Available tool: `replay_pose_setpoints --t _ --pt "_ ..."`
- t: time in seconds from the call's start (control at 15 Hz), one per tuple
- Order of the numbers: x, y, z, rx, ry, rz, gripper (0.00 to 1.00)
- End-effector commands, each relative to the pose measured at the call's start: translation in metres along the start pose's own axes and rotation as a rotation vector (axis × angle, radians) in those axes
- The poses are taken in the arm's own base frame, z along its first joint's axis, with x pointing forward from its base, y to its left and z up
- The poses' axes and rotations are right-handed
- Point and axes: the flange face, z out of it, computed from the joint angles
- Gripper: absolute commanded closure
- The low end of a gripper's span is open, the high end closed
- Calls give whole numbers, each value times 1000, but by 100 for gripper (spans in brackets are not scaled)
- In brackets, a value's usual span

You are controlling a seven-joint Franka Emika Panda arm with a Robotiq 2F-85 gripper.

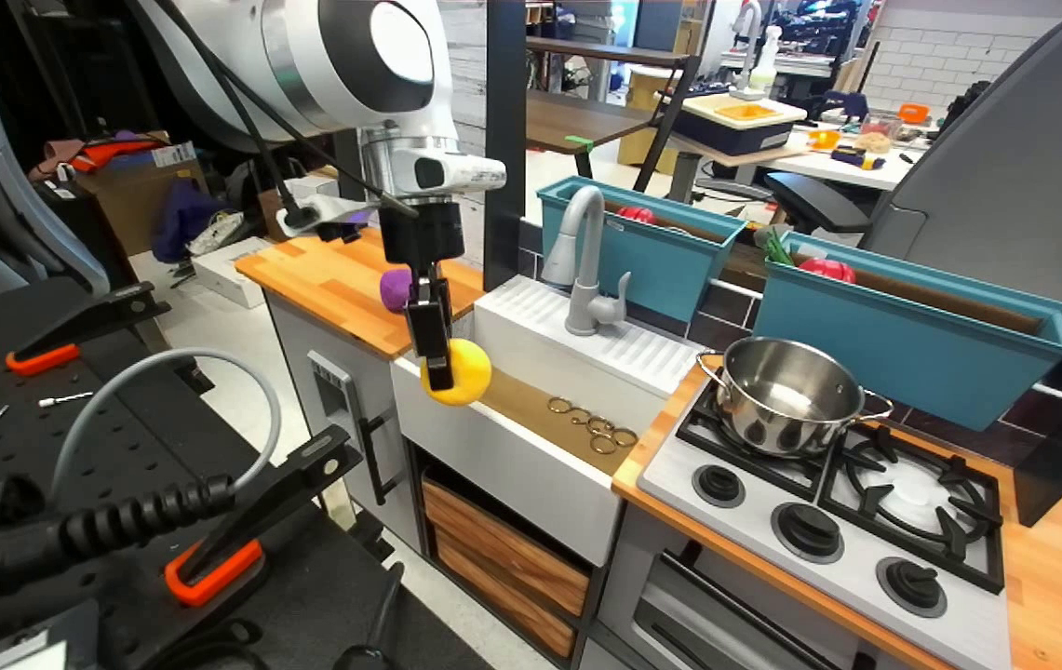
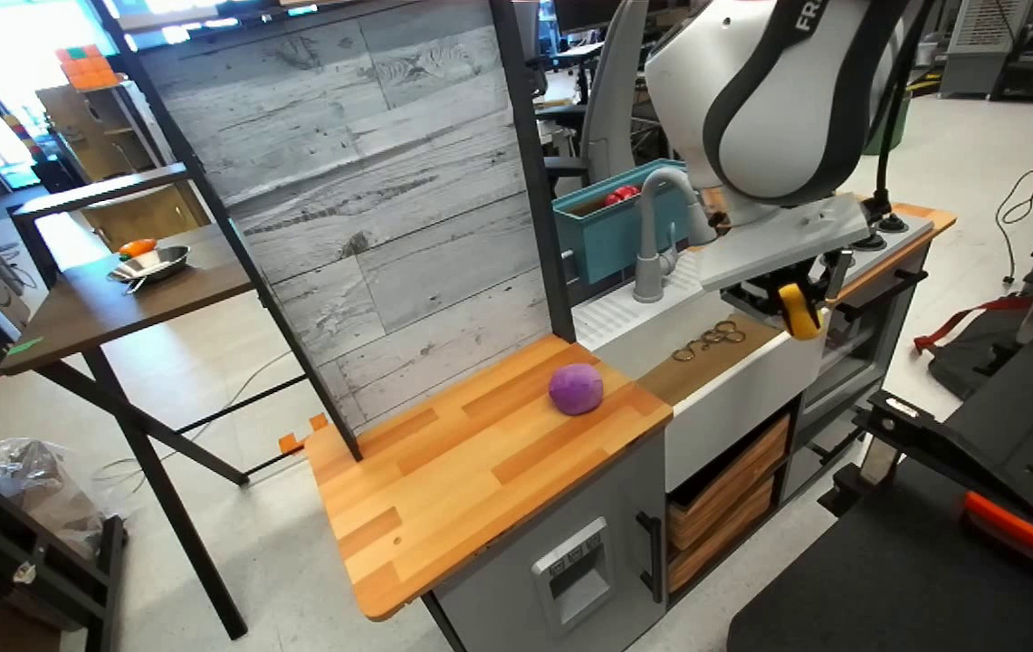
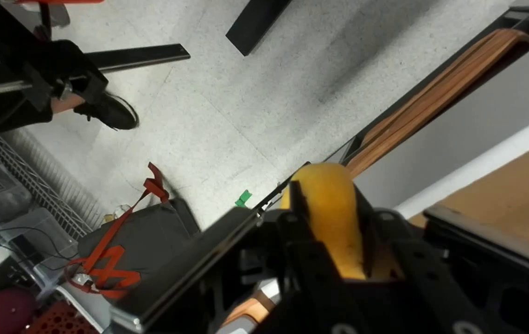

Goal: Put the orange plushy in the sink

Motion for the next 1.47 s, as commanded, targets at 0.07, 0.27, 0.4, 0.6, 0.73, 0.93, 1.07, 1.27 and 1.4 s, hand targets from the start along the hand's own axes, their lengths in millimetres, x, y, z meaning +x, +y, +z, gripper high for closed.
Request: replay_pose_setpoints --t 0.07,0.27,0.4,0.6,0.73,0.93,1.07,1.27,1.4 --pt "23 -30 7 24 59 34 94" --pt "24 -58 14 27 87 14 94" --pt "25 -80 18 33 112 -1 94" --pt "25 -109 24 47 142 -15 94" --pt "22 -124 33 48 155 -28 94" --pt "15 -139 54 33 162 -41 94" --pt "9 -146 72 14 156 -50 94" --pt "5 -155 88 -10 147 -61 87" --pt "8 -162 81 -14 145 -63 52"
